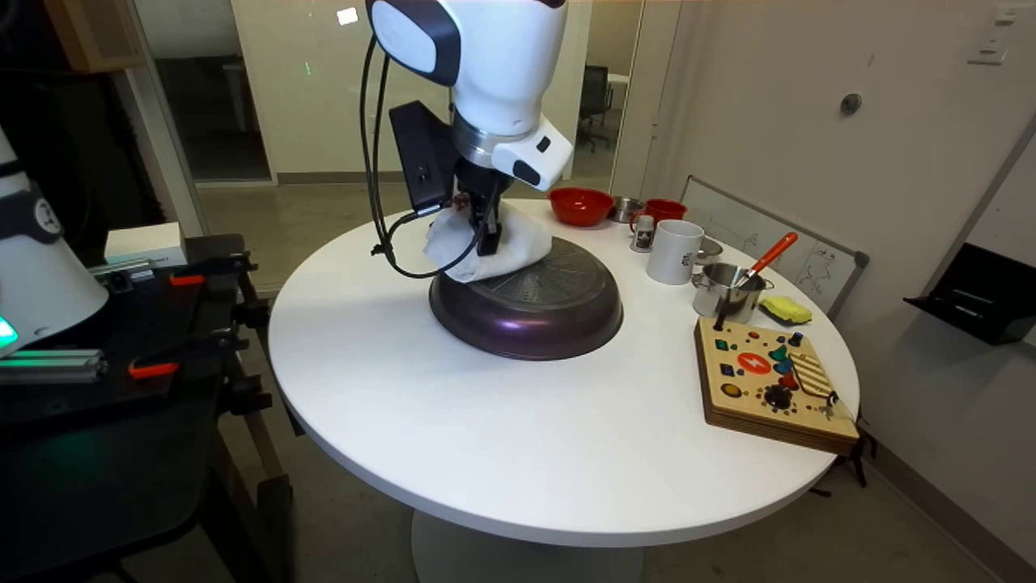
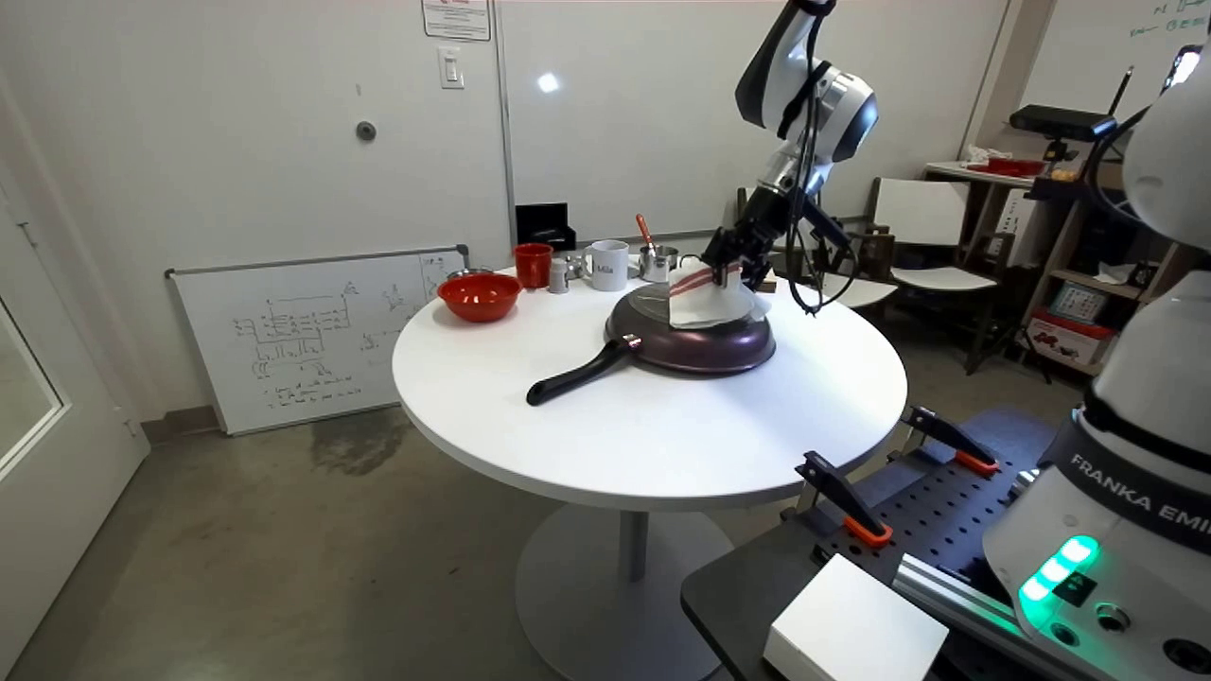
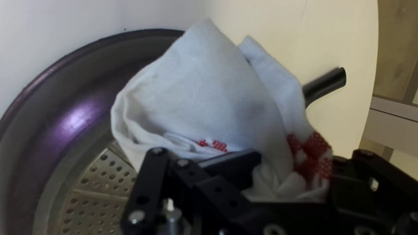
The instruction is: Pick the cloth and wipe the bottom of the pan
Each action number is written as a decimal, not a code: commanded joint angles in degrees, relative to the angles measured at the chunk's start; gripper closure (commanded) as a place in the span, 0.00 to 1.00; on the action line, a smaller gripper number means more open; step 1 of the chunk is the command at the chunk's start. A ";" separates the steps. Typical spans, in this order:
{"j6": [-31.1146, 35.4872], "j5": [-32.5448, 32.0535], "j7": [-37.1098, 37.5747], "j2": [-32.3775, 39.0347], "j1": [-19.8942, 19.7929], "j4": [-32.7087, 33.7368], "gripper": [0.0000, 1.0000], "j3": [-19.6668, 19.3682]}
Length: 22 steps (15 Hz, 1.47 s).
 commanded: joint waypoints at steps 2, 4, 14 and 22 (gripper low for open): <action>2.50 2.73 -1.09 -2.32 1.57 -3.00 0.96 -0.69; 6.00 3.88 -1.69 -2.26 2.22 -4.15 0.97 -0.47; 19.91 8.28 -3.01 -0.34 3.70 -6.72 0.97 0.82; 30.52 8.03 -0.77 9.14 1.96 1.59 0.97 -0.69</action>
